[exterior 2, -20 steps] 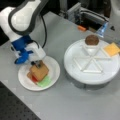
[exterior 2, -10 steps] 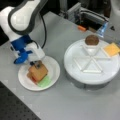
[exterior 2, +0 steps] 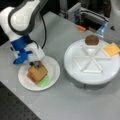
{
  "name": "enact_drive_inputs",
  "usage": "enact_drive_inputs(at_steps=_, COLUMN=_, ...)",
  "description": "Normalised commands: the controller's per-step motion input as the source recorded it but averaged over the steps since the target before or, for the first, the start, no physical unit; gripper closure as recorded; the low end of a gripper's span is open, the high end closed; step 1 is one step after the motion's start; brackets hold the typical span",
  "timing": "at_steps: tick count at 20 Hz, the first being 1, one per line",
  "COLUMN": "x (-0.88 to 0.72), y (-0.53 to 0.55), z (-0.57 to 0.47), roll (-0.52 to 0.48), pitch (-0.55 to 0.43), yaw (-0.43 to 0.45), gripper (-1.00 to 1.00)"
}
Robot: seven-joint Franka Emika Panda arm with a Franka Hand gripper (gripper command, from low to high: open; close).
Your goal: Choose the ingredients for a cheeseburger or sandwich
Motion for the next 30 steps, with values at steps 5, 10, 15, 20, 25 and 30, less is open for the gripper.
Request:
enact_drive_inputs(at_steps=5, x=-0.13, y=0.08, z=-0.12, roll=0.114, pitch=-0.231, yaw=-0.105, gripper=-1.0)
enact_drive_inputs(at_steps=10, x=-0.11, y=0.07, z=-0.12, roll=0.105, pitch=-0.244, yaw=-0.1, gripper=-1.0)
enact_drive_inputs(at_steps=15, x=-0.1, y=0.03, z=-0.09, roll=0.082, pitch=-0.226, yaw=-0.096, gripper=-1.0)
enact_drive_inputs(at_steps=20, x=-0.22, y=-0.01, z=0.12, roll=0.01, pitch=-0.16, yaw=-0.098, gripper=-1.0)
enact_drive_inputs(at_steps=25, x=-0.42, y=0.01, z=0.55, roll=-0.273, pitch=-0.065, yaw=-0.117, gripper=-1.0)
enact_drive_inputs(at_steps=30, x=-0.39, y=0.31, z=0.52, roll=-0.444, pitch=-0.024, yaw=-0.122, gripper=-1.0)
